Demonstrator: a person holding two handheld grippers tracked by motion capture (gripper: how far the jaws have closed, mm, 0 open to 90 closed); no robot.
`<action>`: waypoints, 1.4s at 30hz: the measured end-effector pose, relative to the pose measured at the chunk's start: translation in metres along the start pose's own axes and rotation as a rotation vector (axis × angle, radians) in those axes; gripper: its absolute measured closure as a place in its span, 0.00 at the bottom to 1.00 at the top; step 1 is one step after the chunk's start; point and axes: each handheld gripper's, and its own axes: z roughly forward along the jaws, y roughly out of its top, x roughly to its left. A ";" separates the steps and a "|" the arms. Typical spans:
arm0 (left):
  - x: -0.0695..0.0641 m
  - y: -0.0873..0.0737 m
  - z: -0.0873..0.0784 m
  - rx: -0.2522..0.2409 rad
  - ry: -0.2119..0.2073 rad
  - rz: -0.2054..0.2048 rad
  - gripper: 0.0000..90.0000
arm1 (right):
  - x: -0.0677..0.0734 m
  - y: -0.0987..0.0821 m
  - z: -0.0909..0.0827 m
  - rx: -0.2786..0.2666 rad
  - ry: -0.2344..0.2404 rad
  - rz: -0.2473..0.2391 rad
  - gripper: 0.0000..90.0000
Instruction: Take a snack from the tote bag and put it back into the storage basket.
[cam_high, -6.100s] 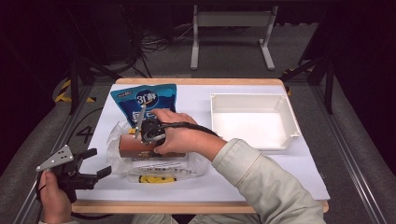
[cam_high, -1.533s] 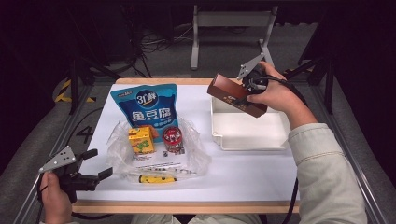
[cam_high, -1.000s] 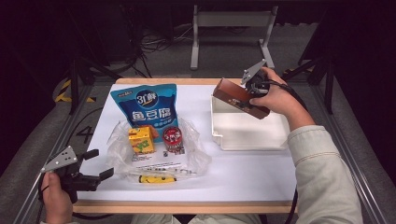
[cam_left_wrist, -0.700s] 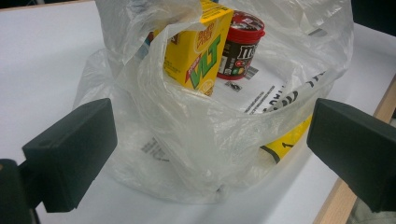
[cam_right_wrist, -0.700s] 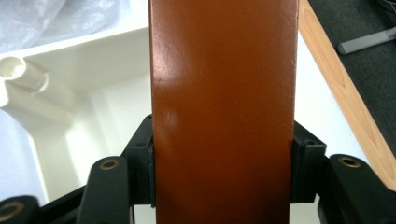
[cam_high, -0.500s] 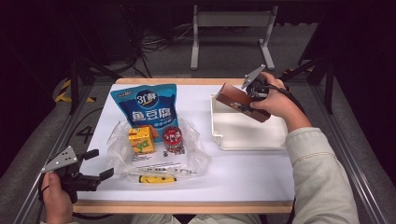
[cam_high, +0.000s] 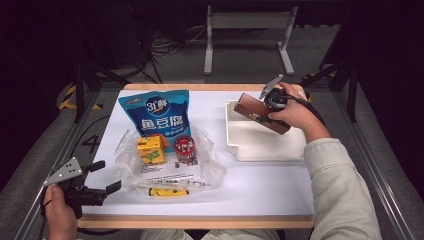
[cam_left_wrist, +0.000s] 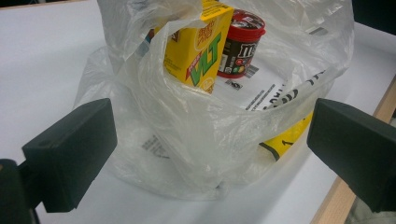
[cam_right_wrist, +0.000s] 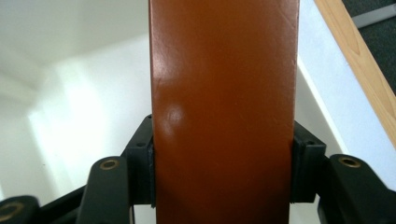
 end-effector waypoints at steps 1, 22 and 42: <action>0.000 0.000 0.000 0.000 0.001 -0.001 0.02 | 0.000 -0.001 0.001 0.003 0.002 -0.001 0.47; -0.001 -0.001 -0.002 0.002 0.003 -0.001 0.02 | -0.002 -0.009 0.021 0.047 0.013 0.006 0.47; 0.000 -0.001 -0.002 0.002 0.001 -0.010 0.02 | 0.001 -0.012 0.040 0.070 0.004 0.007 0.46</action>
